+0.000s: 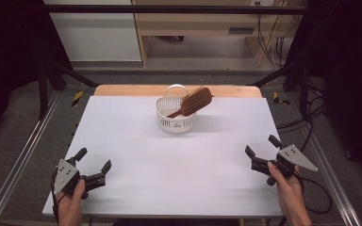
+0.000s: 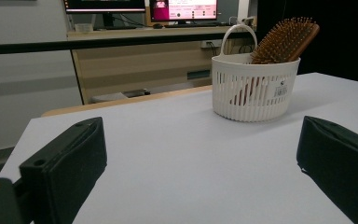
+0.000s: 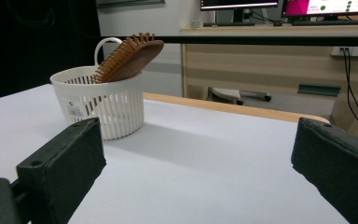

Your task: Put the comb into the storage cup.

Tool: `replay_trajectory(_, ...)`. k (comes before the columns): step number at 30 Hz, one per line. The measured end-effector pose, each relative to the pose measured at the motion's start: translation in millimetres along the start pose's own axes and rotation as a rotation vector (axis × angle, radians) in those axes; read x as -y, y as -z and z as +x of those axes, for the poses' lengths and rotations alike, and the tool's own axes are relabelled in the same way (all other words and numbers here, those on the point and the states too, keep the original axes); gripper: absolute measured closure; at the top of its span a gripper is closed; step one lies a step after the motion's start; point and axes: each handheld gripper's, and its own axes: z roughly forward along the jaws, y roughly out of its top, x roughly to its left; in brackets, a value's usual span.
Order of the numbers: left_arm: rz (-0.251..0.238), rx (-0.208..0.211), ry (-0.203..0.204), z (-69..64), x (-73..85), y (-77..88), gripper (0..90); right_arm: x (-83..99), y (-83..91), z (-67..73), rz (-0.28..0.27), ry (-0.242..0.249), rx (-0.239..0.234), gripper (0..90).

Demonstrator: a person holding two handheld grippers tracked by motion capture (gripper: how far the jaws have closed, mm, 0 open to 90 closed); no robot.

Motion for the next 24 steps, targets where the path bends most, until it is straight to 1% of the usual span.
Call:
replay_trajectory(11, -0.017, 0.013, 0.005, -0.7, -1.1, 4.7, 1.4, 4.1, 0.9, 9.8, 0.002, 0.013, -0.038, 3.0)
replay_trajectory(14, -0.017, 0.016, 0.005, -0.9, -1.0, 5.0, 1.4, 5.8, -0.8, 13.3, 0.010, 0.028, -0.050, 3.1)
replay_trajectory(20, -0.025, 0.027, 0.009, -1.7, -1.2, 6.6, 1.3, 9.0, -4.5, 17.2, 0.024, 0.042, -0.077, 3.0)
replay_trajectory(24, -0.038, 0.036, 0.015, -2.3, -1.8, 8.3, 1.3, 11.8, -7.0, 21.8, 0.034, 0.060, -0.093, 2.9)
